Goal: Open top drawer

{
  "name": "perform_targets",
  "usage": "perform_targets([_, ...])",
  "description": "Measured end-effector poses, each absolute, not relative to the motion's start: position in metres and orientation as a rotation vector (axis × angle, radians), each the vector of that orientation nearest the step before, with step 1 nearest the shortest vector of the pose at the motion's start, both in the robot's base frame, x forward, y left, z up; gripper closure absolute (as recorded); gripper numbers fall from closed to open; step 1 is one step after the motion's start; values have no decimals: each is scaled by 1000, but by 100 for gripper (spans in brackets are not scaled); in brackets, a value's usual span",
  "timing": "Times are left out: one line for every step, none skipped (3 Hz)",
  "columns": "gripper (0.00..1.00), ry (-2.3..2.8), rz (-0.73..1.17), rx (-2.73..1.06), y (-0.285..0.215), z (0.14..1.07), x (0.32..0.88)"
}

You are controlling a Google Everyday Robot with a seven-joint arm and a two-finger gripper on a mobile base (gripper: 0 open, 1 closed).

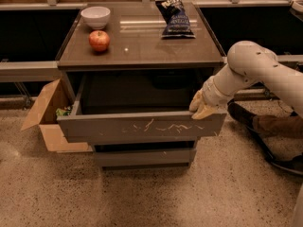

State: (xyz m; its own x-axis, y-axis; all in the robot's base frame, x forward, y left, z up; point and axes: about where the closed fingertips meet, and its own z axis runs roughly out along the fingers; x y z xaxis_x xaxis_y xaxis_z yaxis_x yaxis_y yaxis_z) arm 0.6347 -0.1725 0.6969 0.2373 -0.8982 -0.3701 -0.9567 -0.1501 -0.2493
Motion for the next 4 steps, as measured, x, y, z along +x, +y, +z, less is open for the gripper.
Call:
perform_targets([12,1688,211,-2099,-170,692,634])
perform_targets([0,1661,264,-2166,-159,682,621])
perform_targets([0,1661,299,-2246,-148,672,599])
perform_targets([18,1683,320,-2301,-143,669,573])
